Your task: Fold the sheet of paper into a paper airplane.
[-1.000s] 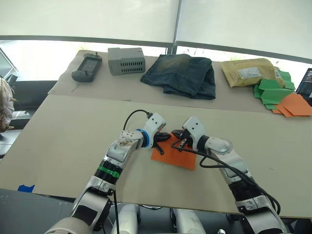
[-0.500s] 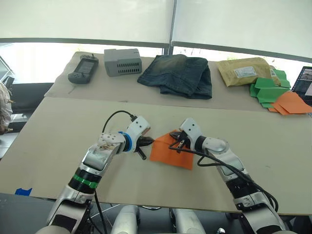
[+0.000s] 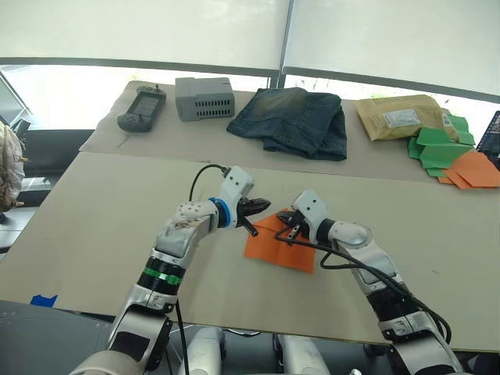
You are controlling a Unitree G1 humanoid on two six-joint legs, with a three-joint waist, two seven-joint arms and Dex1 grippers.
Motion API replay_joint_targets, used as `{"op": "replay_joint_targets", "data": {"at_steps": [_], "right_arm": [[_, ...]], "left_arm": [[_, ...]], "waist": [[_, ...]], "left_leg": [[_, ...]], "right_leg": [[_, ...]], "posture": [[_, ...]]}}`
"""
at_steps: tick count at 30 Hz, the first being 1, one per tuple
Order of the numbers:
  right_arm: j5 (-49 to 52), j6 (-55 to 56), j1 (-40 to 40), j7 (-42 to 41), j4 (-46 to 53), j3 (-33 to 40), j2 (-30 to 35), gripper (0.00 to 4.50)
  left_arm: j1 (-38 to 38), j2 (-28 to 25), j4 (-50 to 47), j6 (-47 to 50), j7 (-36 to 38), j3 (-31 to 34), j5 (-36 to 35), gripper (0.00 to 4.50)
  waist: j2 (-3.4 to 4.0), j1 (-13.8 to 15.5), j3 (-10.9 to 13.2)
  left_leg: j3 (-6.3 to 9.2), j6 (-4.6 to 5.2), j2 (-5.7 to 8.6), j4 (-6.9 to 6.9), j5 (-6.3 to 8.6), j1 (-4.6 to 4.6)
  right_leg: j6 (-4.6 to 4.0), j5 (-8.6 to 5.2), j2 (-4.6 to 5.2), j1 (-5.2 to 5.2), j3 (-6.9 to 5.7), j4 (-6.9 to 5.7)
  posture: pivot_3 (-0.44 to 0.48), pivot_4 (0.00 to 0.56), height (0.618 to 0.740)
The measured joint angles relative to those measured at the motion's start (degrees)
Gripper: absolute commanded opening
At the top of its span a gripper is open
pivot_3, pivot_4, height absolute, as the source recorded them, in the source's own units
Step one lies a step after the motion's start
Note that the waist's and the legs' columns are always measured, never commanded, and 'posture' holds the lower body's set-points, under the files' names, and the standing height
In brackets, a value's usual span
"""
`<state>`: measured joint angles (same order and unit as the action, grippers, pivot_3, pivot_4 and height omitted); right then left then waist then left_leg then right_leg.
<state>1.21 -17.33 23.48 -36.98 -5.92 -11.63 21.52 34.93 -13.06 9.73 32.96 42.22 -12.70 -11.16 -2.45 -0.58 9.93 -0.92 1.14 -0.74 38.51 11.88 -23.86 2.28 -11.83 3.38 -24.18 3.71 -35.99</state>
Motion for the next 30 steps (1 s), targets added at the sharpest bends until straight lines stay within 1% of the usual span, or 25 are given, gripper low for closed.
{"op": "replay_joint_targets", "data": {"at_steps": [5, 10, 13, 15, 17, 20, 25, 30], "right_arm": [[0.61, -1.25, -2.00, 0.43, 2.23, 1.83, 0.26, 0.00], [2.58, -4.59, -3.65, 1.34, 4.71, 4.76, 0.24, 0.00], [6.61, -9.35, -5.61, 1.66, 10.64, 8.90, 0.82, 0.00], [8.57, -12.66, -7.16, 1.39, 15.53, 11.74, 3.89, 0.00], [9.08, -15.08, -10.08, 0.58, 19.00, 14.13, 8.80, 0.00], [9.13, -17.78, -15.31, -0.62, 20.37, 15.70, 14.00, 0.00], [10.14, -19.53, -19.97, -3.25, 21.85, 15.68, 17.48, 0.00], [12.51, -20.95, -21.97, -5.78, 25.56, 14.68, 18.16, 0.00]], "left_arm": [[0.47, 0.28, 6.43, -4.41, 2.81, -3.77, 2.47, 0.03], [1.39, 1.57, 9.91, -7.28, 3.77, -4.65, 3.30, 0.03], [2.01, 2.22, 11.50, -8.46, 4.15, -4.80, 3.53, 0.03], [2.40, 2.61, 12.31, -9.26, 4.27, -4.96, 3.97, 0.03], [2.53, 2.82, 12.68, -9.50, 4.44, -4.99, 4.10, 0.03], [2.56, 3.00, 13.26, -10.22, 4.62, -4.92, 4.17, 0.03], [2.57, 3.64, 13.83, -10.60, 4.33, -4.48, 4.45, 0.03], [2.56, 3.82, 13.83, -10.67, 4.33, -4.25, 4.46, 0.03]], "waist": [[0.00, -0.13, 0.00], [0.01, 0.14, 0.00], [0.01, 0.69, -0.01], [0.02, 1.14, -0.01], [0.02, 1.33, -0.01], [0.02, 1.28, -0.02], [0.13, 1.13, -0.08], [0.13, 1.29, -0.08]], "left_leg": [[-0.01, 0.00, 0.00, -0.03, 0.00, -0.05], [0.01, 0.00, -0.01, -0.02, 0.00, -0.05], [0.01, 0.00, -0.02, -0.01, 0.00, -0.05], [0.01, 0.00, -0.01, 0.01, 0.00, -0.07], [0.00, 0.01, -0.01, 0.01, 0.01, -0.09], [-0.03, 0.02, 0.00, 0.01, 0.01, -0.08], [-0.06, 0.02, -0.02, 0.03, 0.01, 0.00], [-0.02, 0.02, -0.01, 0.03, 0.01, -0.02]], "right_leg": [[0.01, -0.01, 0.00, -0.06, 0.01, 0.01], [0.06, -0.04, 0.01, -0.02, 0.00, 0.01], [0.12, -0.05, 0.03, -0.01, 0.00, 0.02], [0.18, -0.07, 0.05, 0.01, 0.00, 0.07], [0.26, -0.12, 0.05, 0.03, -0.01, 0.15], [0.30, -0.15, 0.02, 0.02, -0.01, 0.14], [0.31, -0.16, 0.00, 0.07, 0.00, 0.12], [0.38, -0.19, 0.00, 0.07, 0.00, 0.13]], "posture": [[0.000, 0.150, 0.728], [0.000, 0.150, 0.728], [0.000, 0.150, 0.728], [0.000, 0.150, 0.728], [0.000, 0.150, 0.728], [0.000, 0.150, 0.728], [0.000, 0.150, 0.728], [0.000, 0.150, 0.728]]}}
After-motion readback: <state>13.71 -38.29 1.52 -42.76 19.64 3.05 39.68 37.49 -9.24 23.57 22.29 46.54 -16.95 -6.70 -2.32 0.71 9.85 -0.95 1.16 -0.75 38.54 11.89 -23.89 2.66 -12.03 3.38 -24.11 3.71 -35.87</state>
